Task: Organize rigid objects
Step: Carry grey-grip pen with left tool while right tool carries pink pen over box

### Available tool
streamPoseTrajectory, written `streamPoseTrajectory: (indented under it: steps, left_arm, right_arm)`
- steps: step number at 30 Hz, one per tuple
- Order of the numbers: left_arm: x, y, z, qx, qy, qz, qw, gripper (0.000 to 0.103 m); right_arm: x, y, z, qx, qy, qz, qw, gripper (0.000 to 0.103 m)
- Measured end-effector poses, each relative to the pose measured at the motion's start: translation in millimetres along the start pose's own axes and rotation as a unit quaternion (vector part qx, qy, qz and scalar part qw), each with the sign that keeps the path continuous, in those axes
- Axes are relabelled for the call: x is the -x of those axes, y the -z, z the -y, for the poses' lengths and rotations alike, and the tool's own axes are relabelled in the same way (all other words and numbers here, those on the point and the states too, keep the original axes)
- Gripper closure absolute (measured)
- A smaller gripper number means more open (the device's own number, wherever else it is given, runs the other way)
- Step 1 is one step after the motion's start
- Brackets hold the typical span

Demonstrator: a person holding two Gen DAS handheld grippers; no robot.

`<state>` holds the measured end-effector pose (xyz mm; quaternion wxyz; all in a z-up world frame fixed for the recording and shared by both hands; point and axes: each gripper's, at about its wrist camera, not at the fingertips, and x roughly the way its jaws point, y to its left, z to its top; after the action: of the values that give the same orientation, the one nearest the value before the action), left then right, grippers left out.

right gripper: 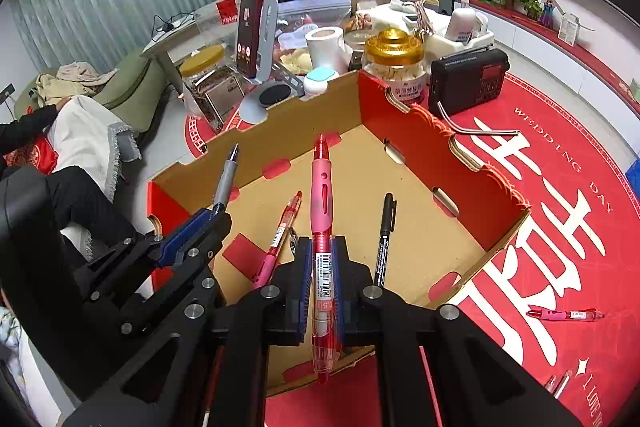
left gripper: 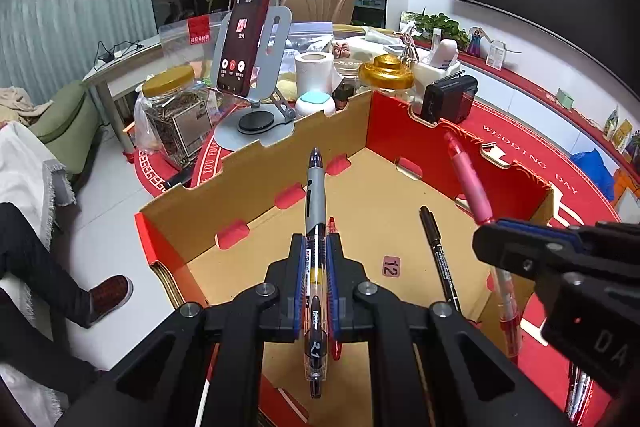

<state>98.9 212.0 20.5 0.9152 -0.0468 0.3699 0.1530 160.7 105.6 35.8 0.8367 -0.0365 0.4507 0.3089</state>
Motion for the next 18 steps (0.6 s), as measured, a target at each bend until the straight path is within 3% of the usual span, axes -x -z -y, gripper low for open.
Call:
streamPoseTrajectory:
  steps: [15,18]
  left_arm:
    - [-13.7,0.4,2.6,-0.010,0.000,-0.018,0.9998,0.092]
    - [-20.5,0.9,5.1,-0.021,0.004,-0.041,0.9989,0.092]
  right_arm:
    - [-24.2,1.1,6.5,-0.014,0.005,-0.022,1.000,0.092]
    - [-30.0,0.8,8.6,-0.023,0.002,-0.028,0.999,0.092]
